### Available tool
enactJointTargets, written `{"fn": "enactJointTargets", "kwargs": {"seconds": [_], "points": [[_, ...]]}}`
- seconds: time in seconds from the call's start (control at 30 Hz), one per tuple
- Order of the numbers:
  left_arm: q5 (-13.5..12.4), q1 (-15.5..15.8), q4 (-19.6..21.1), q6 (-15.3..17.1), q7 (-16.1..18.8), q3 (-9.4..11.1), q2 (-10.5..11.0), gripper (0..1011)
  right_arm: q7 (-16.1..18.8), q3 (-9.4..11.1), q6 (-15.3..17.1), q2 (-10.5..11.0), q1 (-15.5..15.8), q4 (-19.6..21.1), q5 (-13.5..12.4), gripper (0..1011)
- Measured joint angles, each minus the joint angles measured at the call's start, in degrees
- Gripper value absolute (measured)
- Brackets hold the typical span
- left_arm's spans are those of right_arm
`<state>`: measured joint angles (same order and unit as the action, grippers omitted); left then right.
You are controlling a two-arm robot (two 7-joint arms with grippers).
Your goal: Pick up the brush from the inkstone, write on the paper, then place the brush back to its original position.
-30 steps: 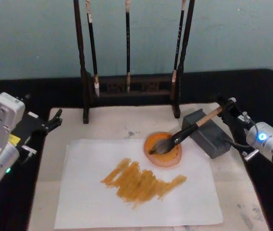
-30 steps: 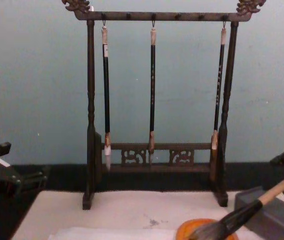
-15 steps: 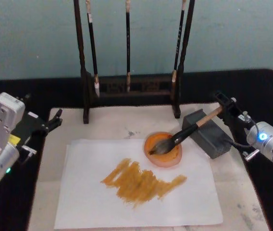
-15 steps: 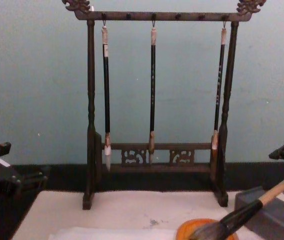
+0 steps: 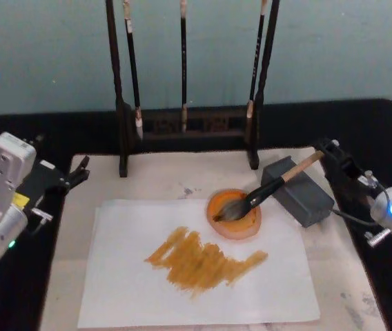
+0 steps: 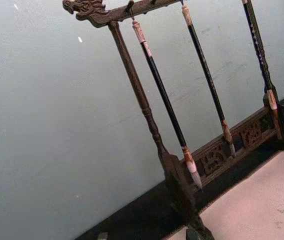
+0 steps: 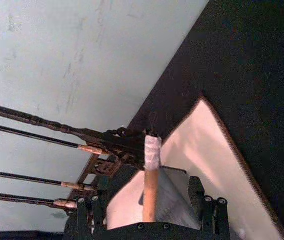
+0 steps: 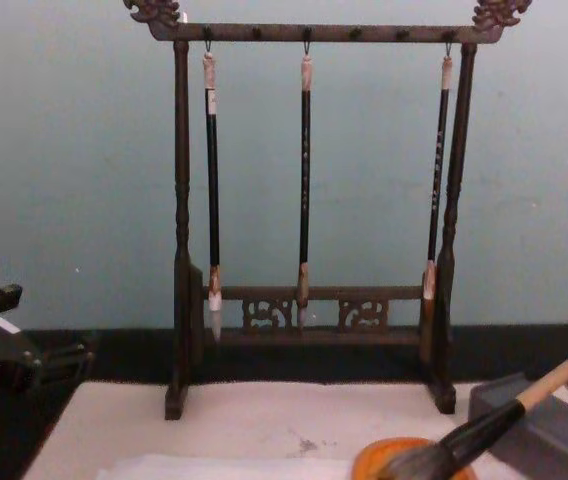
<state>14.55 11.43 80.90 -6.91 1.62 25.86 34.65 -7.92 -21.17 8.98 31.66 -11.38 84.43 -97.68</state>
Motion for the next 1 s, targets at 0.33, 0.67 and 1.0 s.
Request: {"fn": "enactJointTargets", "kwargs": {"seconds": [0.33, 0.67, 1.0], "points": [[0.0, 0.0, 0.0, 0.0, 0.0, 0.0, 0.0, 1010, 2.2, -2.7, -10.0, 7.3, 5.5, 9.8, 13.0, 1000], [0.0, 0.0, 0.0, 0.0, 0.0, 0.0, 0.0, 1010, 3.8, -8.1, -15.6, 9.8, 7.3, 12.4, 33.6, 1000], [0.0, 0.0, 0.0, 0.0, 0.0, 0.0, 0.0, 1010, 1.3, -13.7, -17.8, 9.7, 7.4, 11.2, 51.0, 1000]]}}
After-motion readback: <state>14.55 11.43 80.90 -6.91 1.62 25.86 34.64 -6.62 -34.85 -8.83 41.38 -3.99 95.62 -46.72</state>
